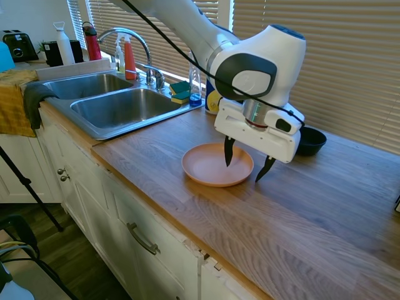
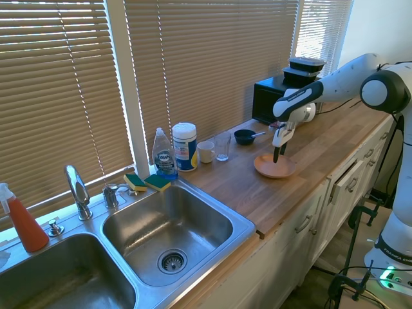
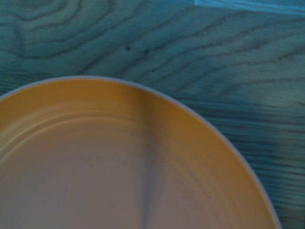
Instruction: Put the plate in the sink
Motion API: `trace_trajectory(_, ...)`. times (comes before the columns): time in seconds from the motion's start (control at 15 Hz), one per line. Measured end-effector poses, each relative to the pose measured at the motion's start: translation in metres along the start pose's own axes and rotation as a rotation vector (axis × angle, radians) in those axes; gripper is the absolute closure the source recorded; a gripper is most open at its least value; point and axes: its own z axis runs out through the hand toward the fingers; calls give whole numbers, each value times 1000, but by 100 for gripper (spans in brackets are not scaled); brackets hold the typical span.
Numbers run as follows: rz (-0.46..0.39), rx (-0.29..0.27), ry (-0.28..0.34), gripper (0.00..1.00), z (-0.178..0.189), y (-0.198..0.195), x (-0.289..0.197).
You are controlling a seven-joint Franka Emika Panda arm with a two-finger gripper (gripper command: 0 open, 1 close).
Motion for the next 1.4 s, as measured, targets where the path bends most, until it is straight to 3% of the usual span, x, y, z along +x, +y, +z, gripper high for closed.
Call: trace_trajectory(1.4,-51,76,-18,100,4,16,7)
